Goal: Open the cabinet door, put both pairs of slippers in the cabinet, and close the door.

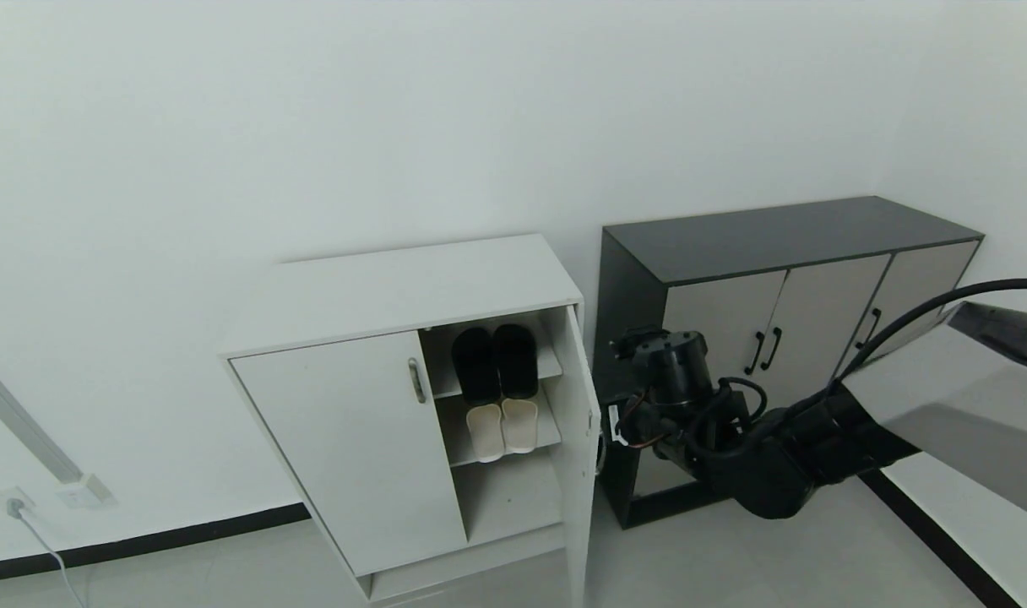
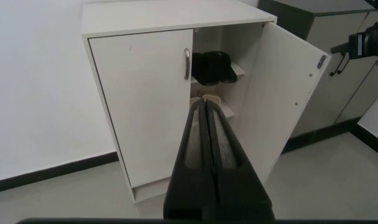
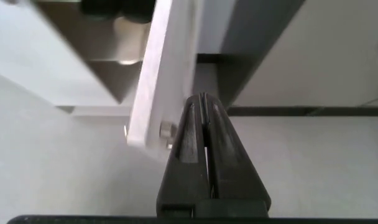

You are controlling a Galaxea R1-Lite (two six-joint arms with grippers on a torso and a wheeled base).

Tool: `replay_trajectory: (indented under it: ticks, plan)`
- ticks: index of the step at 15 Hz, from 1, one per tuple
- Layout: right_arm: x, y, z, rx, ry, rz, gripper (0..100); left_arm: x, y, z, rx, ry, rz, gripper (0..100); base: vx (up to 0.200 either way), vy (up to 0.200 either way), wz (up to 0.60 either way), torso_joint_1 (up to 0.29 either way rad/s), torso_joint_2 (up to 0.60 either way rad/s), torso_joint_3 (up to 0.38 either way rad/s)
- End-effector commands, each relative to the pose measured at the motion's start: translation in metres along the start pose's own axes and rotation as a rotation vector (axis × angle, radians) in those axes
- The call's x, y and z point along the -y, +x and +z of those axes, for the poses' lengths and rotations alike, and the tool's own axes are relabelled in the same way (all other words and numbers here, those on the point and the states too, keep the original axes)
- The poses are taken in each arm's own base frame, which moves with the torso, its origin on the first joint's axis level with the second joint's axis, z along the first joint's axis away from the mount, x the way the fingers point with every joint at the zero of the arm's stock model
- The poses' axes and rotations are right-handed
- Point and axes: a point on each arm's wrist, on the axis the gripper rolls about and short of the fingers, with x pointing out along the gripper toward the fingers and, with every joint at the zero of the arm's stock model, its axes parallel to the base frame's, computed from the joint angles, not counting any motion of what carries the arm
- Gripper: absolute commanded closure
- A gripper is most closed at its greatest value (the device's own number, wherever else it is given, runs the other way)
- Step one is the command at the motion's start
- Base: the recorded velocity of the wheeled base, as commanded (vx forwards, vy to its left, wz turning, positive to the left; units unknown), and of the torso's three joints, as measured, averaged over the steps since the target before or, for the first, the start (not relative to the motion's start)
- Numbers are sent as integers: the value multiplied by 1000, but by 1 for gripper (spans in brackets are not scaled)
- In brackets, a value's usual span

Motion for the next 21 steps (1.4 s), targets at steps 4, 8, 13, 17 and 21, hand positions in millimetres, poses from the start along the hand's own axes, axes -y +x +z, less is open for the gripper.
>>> replay_trajectory:
  ticks: [4,8,13,17,21]
  plan:
    - [-50,-34,-2,17,15,142,100,0,0,0,-3,0,0,100,0,0,0,0,0,0]
    - [-41,-74,17,52,21,216,100,0,0,0,-1,0,0,100,0,0,0,0,0,0]
    - [-36,-80,14,42,-34,228,100,0,0,0,-1,0,0,100,0,0,0,0,0,0]
    - [-36,-79,12,36,-37,226,100,0,0,0,-1,0,2,100,0,0,300,-1,-1,2]
    - [-34,-79,12,40,-32,222,100,0,0,0,-1,0,2,100,0,0,600,5,1,1]
